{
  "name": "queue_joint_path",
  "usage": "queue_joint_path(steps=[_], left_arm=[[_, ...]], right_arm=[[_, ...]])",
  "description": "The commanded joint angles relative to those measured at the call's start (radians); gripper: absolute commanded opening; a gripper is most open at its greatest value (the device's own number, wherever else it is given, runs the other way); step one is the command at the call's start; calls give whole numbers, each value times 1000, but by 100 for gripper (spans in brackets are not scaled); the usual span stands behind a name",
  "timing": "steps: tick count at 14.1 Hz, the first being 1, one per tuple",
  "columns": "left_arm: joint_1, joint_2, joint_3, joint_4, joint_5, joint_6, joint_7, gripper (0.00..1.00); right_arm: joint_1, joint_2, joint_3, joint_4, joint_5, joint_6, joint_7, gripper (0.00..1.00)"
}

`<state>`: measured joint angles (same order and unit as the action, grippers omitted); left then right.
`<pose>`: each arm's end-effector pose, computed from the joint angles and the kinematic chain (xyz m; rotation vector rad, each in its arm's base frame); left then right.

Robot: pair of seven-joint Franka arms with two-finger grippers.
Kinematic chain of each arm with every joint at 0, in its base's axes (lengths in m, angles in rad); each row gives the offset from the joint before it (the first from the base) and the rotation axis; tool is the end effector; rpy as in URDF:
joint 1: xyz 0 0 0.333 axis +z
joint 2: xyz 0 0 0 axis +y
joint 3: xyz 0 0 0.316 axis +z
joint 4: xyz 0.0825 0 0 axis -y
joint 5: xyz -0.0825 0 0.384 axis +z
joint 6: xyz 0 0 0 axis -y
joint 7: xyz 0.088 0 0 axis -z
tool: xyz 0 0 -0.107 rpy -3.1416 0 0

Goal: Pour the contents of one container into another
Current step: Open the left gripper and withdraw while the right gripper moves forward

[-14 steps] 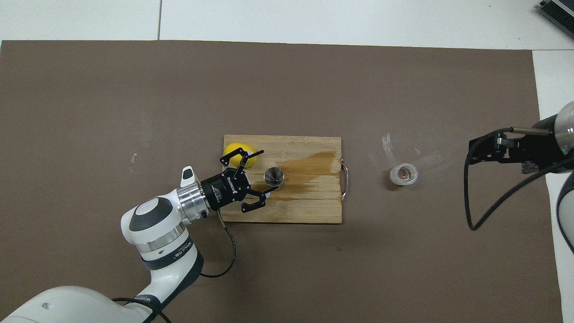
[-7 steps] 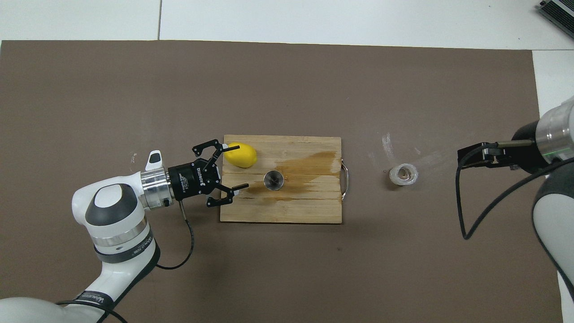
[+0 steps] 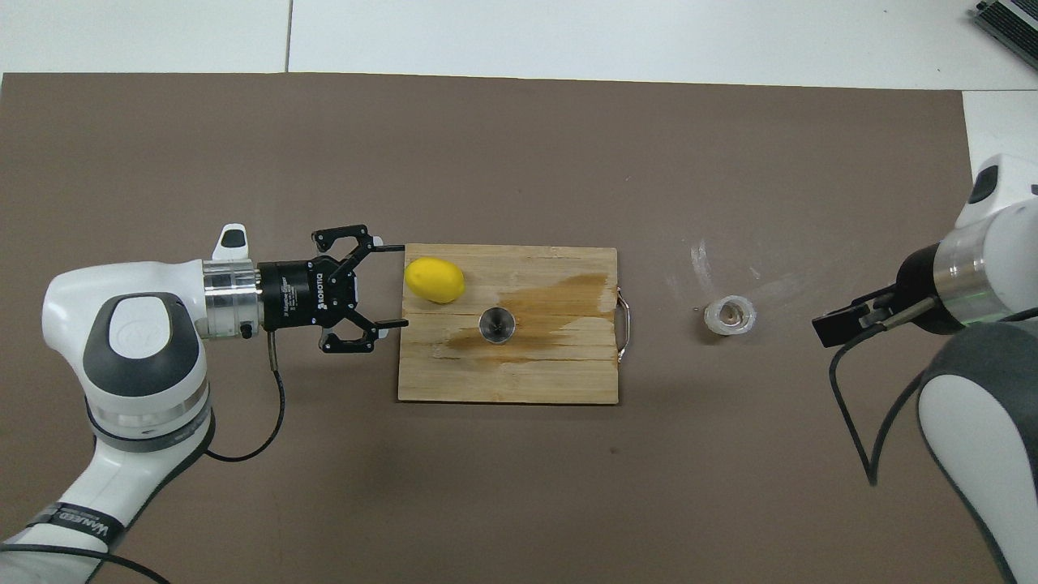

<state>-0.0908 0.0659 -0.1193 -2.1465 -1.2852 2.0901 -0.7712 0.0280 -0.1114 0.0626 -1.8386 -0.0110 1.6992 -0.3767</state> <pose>0.5336 -0.1615 0.3912 1.6907 1.3434 -0.7057 0.5219 0.0478 0.5684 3.0422 0.7258 -0.0477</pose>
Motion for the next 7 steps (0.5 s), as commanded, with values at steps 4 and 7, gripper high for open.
queue_joint_path(steps=[4, 7], left_arm=[[121, 12, -3, 279, 459, -252, -186, 100], [141, 29, -3, 410, 659, -314, -180, 100]], right_arm=[[1, -17, 3, -143, -3, 129, -405, 100], [1, 28, 5, -168, 58, 181, -559, 100]])
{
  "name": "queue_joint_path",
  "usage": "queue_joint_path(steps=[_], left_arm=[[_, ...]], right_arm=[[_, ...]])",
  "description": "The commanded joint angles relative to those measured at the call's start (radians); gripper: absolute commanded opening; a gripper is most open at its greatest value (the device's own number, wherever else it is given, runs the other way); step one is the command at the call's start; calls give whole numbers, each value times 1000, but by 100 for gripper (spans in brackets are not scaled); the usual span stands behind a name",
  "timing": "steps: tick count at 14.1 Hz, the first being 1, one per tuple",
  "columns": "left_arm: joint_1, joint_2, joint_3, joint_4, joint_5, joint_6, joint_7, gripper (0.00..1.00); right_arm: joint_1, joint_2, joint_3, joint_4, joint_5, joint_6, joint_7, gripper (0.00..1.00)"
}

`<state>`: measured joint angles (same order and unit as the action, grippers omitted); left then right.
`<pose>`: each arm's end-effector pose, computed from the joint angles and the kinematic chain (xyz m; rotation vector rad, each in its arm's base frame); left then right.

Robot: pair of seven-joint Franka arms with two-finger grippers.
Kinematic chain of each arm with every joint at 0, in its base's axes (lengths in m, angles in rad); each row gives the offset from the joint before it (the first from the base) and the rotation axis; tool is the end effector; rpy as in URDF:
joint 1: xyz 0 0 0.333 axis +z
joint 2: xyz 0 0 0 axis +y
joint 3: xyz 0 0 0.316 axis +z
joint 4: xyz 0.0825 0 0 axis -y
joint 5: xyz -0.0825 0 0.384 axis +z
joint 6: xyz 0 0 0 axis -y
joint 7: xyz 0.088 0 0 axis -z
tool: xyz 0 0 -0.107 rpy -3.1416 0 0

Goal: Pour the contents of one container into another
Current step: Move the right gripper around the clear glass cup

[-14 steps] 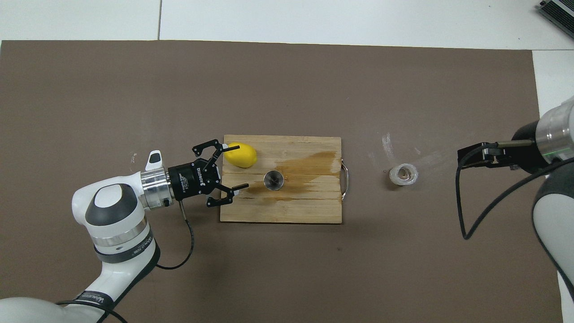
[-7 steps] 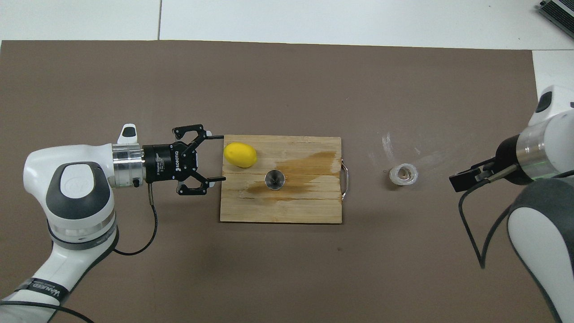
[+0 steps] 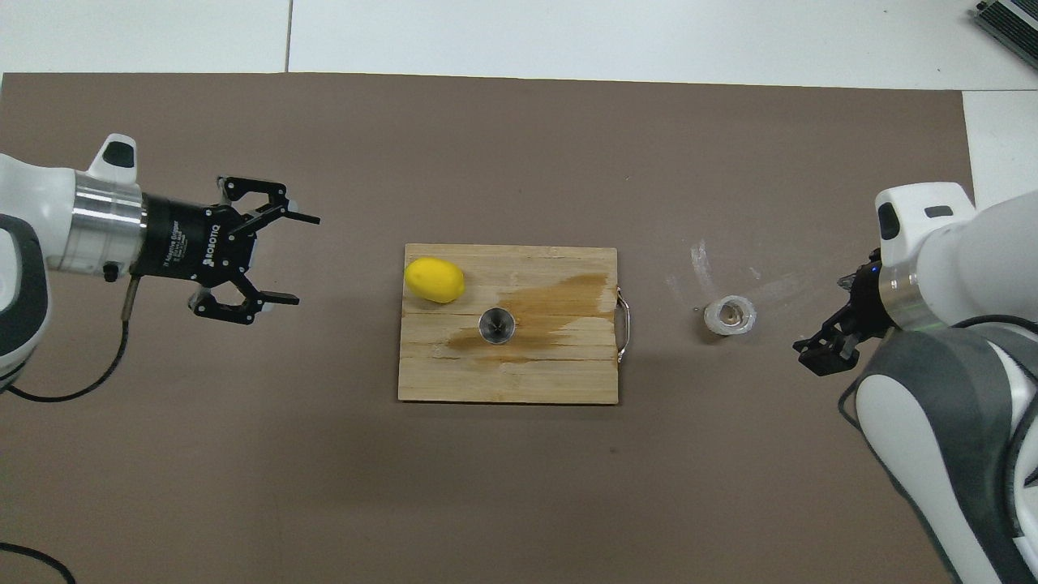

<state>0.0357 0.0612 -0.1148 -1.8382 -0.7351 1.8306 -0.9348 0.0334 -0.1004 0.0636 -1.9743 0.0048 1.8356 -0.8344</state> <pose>0.5729 -0.0984 0.5051 2.1480 1.2851 -0.5254 0.5228 0.0522 0.5094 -2.7969 -1.4025 0.0572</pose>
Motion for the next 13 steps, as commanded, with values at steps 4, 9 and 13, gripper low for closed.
queue_joint_path(steps=[4, 9, 13], left_arm=[[3, 39, -9, 206, 348, -76, 48, 100], [13, 28, -6, 246, 460, -71, 440, 100], [41, 22, 1, 270, 517, -76, 842, 100]], right_arm=[[-4, 105, 5, -40, 63, 89, -280, 100], [-10, 135, 4, -146, 164, 273, -504, 100], [-27, 168, 4, -187, 271, 362, -661, 100]])
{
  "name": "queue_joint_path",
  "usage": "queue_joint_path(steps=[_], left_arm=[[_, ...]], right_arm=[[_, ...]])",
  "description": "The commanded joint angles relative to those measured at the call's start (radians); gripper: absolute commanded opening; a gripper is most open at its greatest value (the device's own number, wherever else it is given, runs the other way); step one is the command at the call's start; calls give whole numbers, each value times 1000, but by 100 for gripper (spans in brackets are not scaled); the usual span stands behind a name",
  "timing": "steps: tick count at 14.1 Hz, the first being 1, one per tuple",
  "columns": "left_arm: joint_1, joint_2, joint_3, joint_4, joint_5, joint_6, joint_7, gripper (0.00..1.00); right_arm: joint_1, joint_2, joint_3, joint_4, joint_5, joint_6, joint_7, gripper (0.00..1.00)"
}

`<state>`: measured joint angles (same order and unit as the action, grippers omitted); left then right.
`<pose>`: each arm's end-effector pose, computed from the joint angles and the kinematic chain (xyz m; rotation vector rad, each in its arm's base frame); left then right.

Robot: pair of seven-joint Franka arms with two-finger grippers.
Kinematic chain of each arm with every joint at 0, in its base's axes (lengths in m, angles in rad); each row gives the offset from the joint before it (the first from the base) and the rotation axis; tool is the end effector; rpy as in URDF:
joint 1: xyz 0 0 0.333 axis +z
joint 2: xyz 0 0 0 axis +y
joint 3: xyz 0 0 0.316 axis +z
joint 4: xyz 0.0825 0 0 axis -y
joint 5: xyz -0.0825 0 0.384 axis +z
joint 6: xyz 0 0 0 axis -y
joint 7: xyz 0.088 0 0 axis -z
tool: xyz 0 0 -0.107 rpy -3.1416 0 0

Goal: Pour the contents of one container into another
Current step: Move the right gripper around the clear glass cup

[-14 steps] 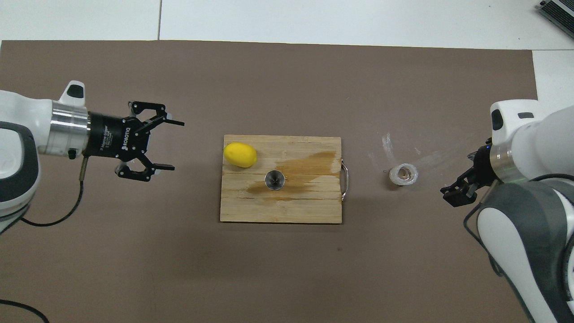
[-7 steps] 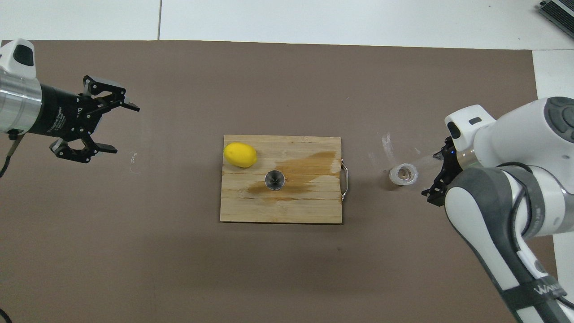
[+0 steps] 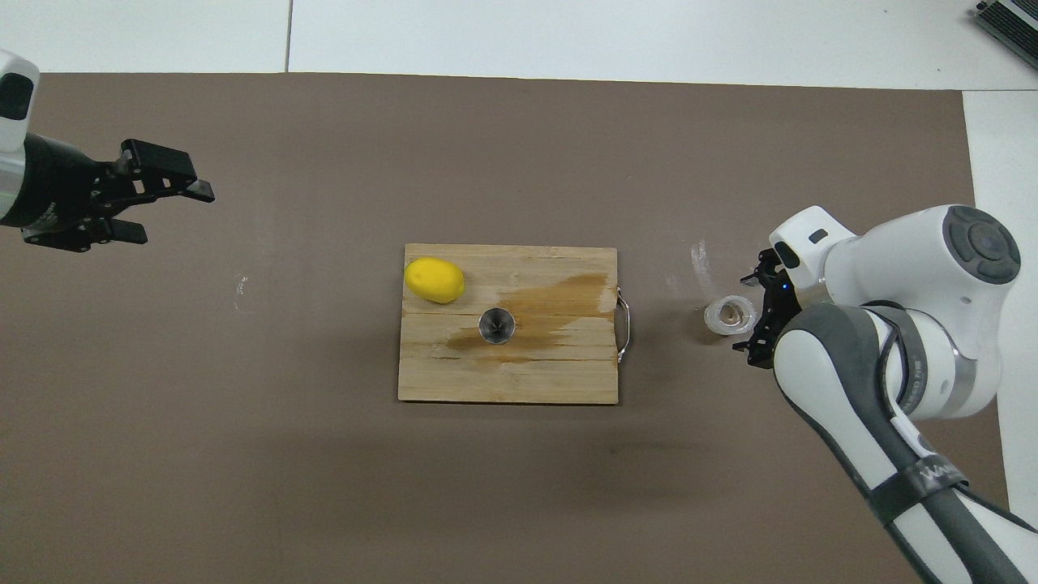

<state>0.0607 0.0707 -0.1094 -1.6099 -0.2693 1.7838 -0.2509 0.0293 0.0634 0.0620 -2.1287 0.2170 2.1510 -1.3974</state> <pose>0.5924 -0.0496 0.5884 2.8328 0.3508 0.0875 0.5436 0.0584 0.3771 -2.3035 -1.8735 -0.1169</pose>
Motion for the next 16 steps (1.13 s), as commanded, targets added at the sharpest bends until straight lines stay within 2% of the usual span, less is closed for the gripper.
queue_joint_path(steps=[1, 4, 9, 12, 14, 16], left_arm=[[7, 12, -6, 62, 102, -30, 210, 100], [-18, -9, -16, 65, 232, -67, 287, 100], [-50, -57, -18, 54, 252, -194, 378, 100], [-65, -86, -18, 41, 263, -234, 340, 100], [-59, -115, -19, 9, 291, -175, 329, 100], [-65, -150, -21, -89, 277, -62, 312, 100]], right_arm=[[-35, 22, 5, -34, 86, 61, -164, 100], [-66, 32, 5, -62, 119, 79, -238, 100], [-97, 42, 4, -122, 277, 131, -380, 100], [-115, 68, 5, -123, 321, 139, -443, 100], [-111, 98, 4, -123, 411, 165, -507, 100], [-120, 110, 4, -123, 444, 168, -561, 100]])
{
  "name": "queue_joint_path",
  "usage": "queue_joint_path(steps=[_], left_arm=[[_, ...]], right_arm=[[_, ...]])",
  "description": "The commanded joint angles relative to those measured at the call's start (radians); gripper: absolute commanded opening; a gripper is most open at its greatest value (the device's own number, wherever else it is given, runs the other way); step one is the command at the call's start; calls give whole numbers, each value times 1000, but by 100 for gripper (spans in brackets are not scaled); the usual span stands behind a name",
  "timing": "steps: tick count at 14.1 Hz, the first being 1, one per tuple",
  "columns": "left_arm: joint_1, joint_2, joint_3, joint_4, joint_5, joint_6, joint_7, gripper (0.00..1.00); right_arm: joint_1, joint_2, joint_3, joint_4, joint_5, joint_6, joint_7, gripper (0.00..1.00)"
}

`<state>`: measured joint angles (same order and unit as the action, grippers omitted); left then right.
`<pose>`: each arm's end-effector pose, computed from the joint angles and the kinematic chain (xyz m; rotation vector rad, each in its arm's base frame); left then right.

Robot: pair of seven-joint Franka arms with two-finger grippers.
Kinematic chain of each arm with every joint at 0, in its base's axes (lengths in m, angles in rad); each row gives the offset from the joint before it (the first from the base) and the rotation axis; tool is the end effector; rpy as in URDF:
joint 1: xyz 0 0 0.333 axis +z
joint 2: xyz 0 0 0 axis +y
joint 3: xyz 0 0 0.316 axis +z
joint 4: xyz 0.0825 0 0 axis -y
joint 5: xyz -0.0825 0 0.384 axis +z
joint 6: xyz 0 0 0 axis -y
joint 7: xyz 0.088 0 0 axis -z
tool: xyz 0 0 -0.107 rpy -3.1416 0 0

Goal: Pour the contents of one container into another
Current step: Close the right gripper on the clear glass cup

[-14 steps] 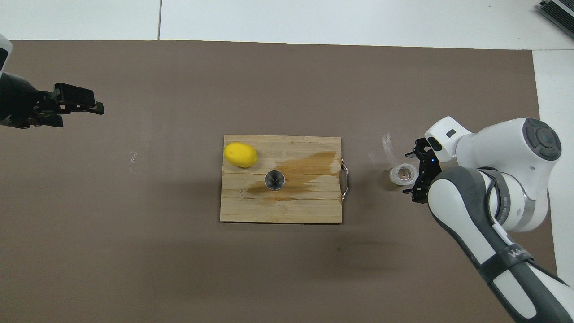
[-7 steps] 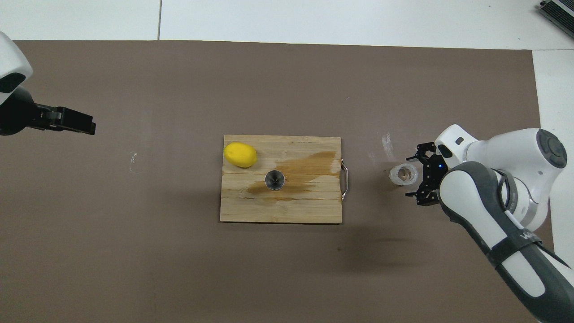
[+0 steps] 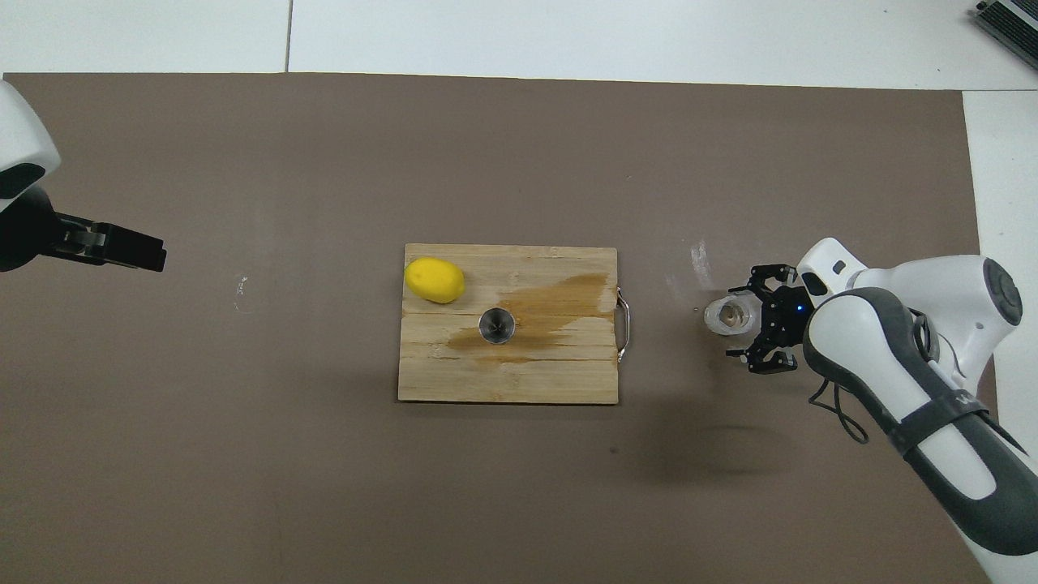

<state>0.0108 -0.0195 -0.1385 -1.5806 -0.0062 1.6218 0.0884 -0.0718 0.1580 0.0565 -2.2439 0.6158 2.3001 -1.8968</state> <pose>0.5492 -0.0720 0.6352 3.1172 -0.3380 0.0948 0.5307 0.0041 0.2915 -2.0847 -1.8287 -0.4299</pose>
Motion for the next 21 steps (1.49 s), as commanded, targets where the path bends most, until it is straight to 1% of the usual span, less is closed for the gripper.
queue_joint_path(steps=[1, 2, 5, 14, 21], left_arm=[[-12, -72, 8, -151, -4, 121, -41, 100], [-3, -76, 10, -156, -35, 112, -38, 100], [-3, -76, 13, -156, -34, 113, -26, 100], [6, -76, 22, -145, -32, 98, -21, 100], [20, -77, 23, -141, -32, 95, -21, 100]], right_arm=[[-19, 15, 9, -8, 47, 21, -64, 100], [-16, 15, 11, -8, 61, 22, -64, 100], [-8, 20, 9, -23, 139, 27, -96, 100], [-32, 18, 9, -59, 147, 47, -123, 100], [-29, 18, 9, -59, 148, 48, -139, 100]])
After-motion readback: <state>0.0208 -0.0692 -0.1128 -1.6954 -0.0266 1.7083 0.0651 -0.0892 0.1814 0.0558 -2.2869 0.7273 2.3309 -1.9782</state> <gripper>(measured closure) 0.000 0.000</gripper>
